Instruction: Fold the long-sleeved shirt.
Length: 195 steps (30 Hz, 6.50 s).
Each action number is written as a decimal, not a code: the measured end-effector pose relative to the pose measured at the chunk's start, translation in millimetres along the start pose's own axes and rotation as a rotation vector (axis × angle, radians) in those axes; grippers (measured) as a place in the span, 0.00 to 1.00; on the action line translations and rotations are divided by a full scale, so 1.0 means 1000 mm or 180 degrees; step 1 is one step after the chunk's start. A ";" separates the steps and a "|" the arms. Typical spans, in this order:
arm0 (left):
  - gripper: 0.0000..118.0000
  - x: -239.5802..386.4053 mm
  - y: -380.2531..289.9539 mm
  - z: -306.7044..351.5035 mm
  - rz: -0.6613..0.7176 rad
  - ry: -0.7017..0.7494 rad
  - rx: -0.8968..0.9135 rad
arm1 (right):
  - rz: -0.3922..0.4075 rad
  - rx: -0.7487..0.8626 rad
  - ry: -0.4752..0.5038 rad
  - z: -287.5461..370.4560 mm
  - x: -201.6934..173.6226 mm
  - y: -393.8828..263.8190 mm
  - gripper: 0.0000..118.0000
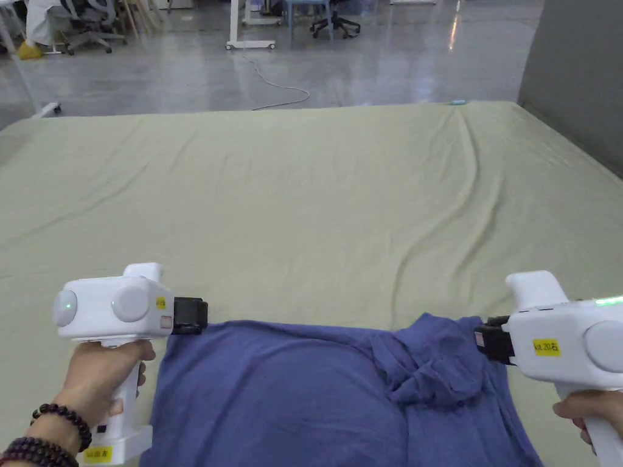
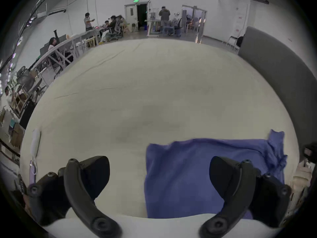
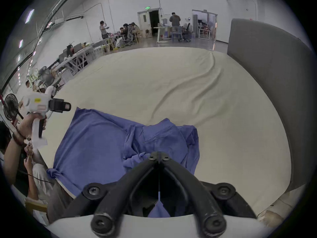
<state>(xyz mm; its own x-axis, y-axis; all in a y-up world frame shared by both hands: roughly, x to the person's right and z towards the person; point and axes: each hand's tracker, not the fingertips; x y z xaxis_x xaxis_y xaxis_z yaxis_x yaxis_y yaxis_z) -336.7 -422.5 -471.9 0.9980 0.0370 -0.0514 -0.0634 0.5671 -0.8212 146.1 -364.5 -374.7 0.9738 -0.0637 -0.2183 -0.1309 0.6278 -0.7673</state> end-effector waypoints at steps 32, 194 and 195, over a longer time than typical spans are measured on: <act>0.00 0.027 -0.007 0.015 -0.0165 -0.0070 -0.0039 | -0.0359 -0.1299 -0.0123 -0.191 0.055 0.068 0.25; 0.00 0.153 -0.242 0.130 -0.0473 -0.1173 0.0425 | -0.0774 0.0364 0.0133 0.081 -0.031 -0.155 0.00; 0.00 0.159 -0.246 0.124 -0.0565 -0.1273 0.0365 | -0.0765 0.0355 0.0136 0.080 -0.032 -0.154 0.00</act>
<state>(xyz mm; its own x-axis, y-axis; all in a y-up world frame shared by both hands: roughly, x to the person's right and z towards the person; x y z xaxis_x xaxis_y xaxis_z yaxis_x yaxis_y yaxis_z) -162.0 -453.7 -207.6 0.9159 0.2333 0.3266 0.0864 0.6800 -0.7281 150.0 -397.2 -201.3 0.9654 -0.2525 -0.0651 0.1266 0.6721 -0.7296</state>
